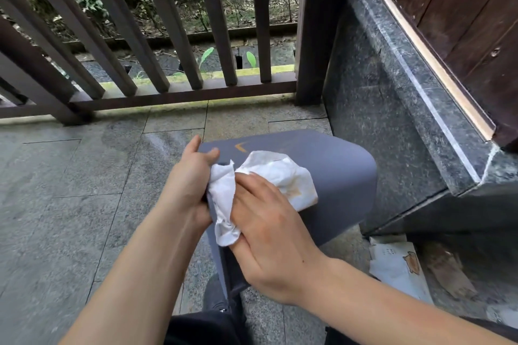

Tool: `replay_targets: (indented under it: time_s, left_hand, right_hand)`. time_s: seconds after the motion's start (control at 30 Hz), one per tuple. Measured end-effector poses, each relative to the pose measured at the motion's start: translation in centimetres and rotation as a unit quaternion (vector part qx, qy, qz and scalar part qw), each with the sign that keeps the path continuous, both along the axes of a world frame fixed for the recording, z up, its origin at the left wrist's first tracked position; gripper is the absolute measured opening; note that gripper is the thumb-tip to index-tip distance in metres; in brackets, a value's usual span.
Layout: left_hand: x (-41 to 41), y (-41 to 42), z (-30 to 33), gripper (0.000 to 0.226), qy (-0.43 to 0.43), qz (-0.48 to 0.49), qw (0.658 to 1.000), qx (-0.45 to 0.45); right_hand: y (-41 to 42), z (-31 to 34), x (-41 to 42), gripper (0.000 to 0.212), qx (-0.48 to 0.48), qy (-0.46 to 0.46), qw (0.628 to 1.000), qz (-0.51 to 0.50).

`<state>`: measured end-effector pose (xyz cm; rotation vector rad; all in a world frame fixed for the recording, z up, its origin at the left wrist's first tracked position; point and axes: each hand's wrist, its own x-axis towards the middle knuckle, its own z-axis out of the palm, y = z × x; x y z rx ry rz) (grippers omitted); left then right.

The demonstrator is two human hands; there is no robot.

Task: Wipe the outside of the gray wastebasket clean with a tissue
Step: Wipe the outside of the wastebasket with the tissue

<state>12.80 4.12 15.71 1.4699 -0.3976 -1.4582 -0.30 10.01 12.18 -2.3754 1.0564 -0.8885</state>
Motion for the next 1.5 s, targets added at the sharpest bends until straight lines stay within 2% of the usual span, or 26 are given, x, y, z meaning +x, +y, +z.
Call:
replay_targets:
  time_s: [0.1,0.27,0.33,0.43,0.57,0.67,0.77,0.87,1.0,1.13,1.23,1.33,1.4,1.43,1.5]
  left_hand:
    - [0.0,0.1,-0.1,0.064,-0.064,-0.017,0.998,-0.009]
    - [-0.7,0.1,0.1,0.053,-0.133,-0.049,0.988,-0.056]
    - [-0.2,0.2,0.4,0.051,-0.150,-0.035,0.985,-0.075]
    - [1.1,0.5,0.7,0.047,-0.149,-0.009,0.984,-0.101]
    - [1.4,0.8,0.9,0.041,-0.126,0.002,0.983,-0.135]
    - [1.2,0.7,0.9,0.036,-0.140,0.001,0.977,-0.162]
    - [1.2,0.9,0.5,0.043,-0.167,-0.024,0.971,-0.171]
    - [1.4,1.3,0.5,0.042,-0.170,-0.048,0.968,-0.176]
    - [2.7,1.4,0.8,0.038,-0.175,-0.060,0.966,-0.183]
    - [3.8,1.7,1.1,0.036,-0.174,-0.088,0.958,-0.210]
    - [3.7,1.8,1.1,0.038,-0.176,-0.105,0.950,-0.234]
    - [3.0,1.9,1.1,0.038,-0.175,-0.111,0.945,-0.251]
    - [2.3,2.1,1.0,0.037,-0.180,-0.120,0.940,-0.263]
    - [1.9,2.2,0.9,0.037,-0.186,-0.125,0.937,-0.267]
    - [1.2,2.2,0.6,0.039,-0.196,-0.129,0.935,-0.268]
  right_hand:
    - [0.4,-0.2,-0.1,0.052,0.013,-0.001,1.000,0.012]
    - [1.1,-1.3,0.1,0.047,0.039,-0.076,0.996,0.014]
    - [1.0,-1.7,0.1,0.047,0.040,-0.054,0.998,0.010]
    - [0.2,-1.9,0.2,0.050,0.034,0.024,0.999,-0.030]
    - [-0.4,-1.7,0.4,0.052,0.014,0.044,0.998,-0.037]
    - [-0.2,-1.7,0.5,0.059,0.013,0.028,1.000,-0.001]
    - [-0.3,-1.9,0.6,0.060,0.002,-0.004,0.999,0.033]
    - [-0.5,-2.6,-0.1,0.059,-0.019,-0.035,0.999,0.025]
    - [-1.4,-3.7,-3.1,0.046,0.038,-0.045,0.994,-0.091]
    - [-4.2,-4.2,-6.5,0.039,0.139,-0.044,0.954,-0.260]
    - [-6.1,-4.5,-7.4,0.039,0.187,-0.053,0.935,-0.297]
    - [-7.2,-3.8,-6.7,0.035,0.219,-0.078,0.925,-0.301]
    - [-6.4,-2.6,-5.2,0.026,0.195,-0.096,0.935,-0.281]
    - [-5.2,-2.0,-4.0,0.024,0.166,-0.099,0.950,-0.244]
    - [-1.9,-1.6,-1.2,0.037,0.110,-0.079,0.983,-0.126]
